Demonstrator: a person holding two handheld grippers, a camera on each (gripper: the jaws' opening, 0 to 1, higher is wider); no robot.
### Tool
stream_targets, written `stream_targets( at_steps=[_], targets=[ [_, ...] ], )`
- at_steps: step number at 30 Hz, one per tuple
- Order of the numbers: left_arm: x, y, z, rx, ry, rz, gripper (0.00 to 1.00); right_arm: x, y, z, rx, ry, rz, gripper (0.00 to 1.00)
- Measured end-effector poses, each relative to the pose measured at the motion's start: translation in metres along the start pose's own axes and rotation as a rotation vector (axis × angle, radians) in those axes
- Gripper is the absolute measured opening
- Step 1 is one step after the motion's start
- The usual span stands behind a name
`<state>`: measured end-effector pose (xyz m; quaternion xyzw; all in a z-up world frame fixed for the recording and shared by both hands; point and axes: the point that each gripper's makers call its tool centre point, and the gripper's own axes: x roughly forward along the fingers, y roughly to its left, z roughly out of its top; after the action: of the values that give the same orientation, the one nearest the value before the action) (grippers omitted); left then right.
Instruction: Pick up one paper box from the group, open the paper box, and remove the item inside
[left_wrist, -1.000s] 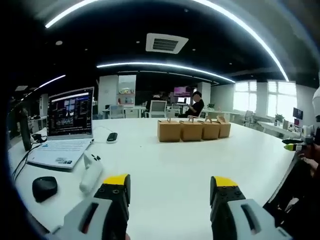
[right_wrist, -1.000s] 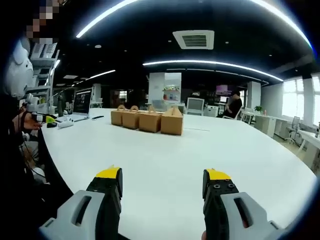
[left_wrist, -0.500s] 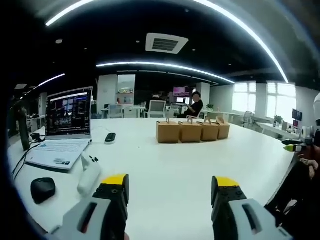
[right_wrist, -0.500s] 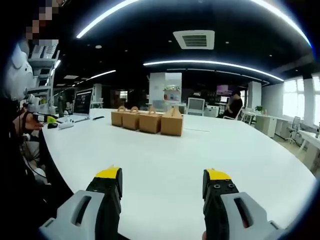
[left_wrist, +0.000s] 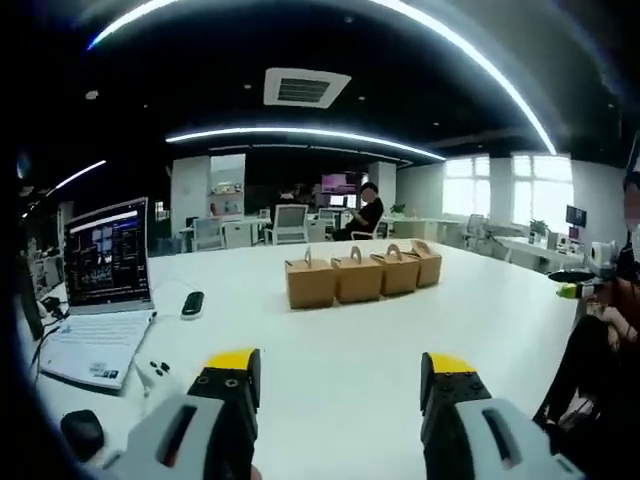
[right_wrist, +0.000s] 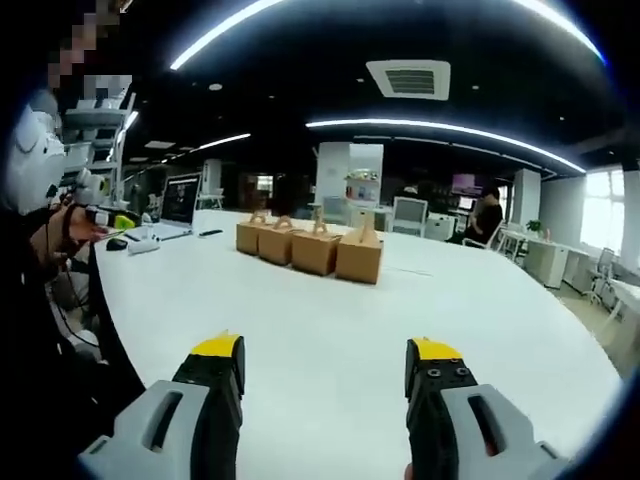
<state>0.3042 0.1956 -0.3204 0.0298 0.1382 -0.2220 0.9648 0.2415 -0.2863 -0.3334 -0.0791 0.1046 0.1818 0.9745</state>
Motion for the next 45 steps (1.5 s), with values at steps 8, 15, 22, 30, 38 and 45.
stream_targets(
  at_steps=[8,15,22,30,38,45],
  targets=[
    [0.011,-0.012,0.02,0.065,0.067,-0.09,0.65,0.019,-0.009,0.037,-0.14,0.049,0.075,0.62],
    [0.01,-0.011,0.044,0.127,0.067,-0.098,0.65,0.029,-0.004,0.054,-0.161,0.063,0.141,0.62],
    [0.006,-0.011,0.063,0.15,0.051,-0.093,0.64,0.026,-0.01,0.073,-0.208,0.079,0.147,0.63],
    [0.006,-0.01,0.065,0.15,0.049,-0.097,0.64,0.027,-0.007,0.082,-0.251,0.085,0.172,0.65],
    [0.005,-0.011,0.063,0.162,0.055,-0.08,0.64,0.029,-0.01,0.077,-0.254,0.103,0.172,0.65],
    [0.008,-0.022,0.062,0.181,0.05,-0.097,0.64,0.029,-0.008,0.082,-0.253,0.104,0.168,0.65]
  ],
)
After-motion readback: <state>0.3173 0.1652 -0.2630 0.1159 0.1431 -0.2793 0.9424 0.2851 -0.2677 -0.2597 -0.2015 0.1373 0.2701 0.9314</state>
